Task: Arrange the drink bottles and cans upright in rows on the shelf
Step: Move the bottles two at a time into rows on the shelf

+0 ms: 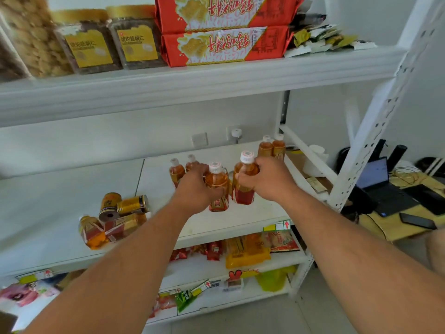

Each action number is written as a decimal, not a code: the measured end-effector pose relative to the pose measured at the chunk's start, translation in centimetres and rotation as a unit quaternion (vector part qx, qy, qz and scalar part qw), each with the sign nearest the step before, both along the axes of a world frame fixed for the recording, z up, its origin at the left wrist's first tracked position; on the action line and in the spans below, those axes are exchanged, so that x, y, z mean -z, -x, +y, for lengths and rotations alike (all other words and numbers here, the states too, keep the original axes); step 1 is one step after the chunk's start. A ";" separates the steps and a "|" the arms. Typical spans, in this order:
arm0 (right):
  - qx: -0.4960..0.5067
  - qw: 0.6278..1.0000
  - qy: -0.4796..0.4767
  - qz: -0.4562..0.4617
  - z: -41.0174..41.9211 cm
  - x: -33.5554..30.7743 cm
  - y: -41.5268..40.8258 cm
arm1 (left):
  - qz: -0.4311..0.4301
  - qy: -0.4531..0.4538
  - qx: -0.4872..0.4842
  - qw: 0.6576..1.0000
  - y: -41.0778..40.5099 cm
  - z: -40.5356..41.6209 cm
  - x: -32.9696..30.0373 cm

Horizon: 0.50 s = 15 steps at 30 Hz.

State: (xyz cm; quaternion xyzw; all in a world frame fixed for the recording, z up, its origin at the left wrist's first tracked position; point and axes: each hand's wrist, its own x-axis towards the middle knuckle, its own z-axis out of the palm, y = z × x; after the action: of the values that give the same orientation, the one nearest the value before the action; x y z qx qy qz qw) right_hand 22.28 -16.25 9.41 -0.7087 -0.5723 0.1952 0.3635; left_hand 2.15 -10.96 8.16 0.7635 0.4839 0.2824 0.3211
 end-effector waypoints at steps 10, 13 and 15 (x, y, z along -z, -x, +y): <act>0.041 0.999 0.024 -0.007 -8.6 0.4 3.5 | -0.030 0.007 0.044 0.999 2.7 -7.9 0.4; 0.052 0.998 0.032 -0.012 -10.8 0.2 3.0 | -0.032 0.005 0.050 0.998 2.1 -9.8 0.4; 0.059 0.998 0.030 -0.009 -12.2 0.2 2.2 | -0.032 0.006 0.051 0.998 1.4 -10.8 0.5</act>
State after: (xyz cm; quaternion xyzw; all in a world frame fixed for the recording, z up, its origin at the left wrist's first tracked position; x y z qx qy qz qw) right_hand 20.03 -28.47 9.20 -0.7533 -0.5270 0.1839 0.3478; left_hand 0.80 -21.79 7.67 0.7758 0.4358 0.2864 0.3552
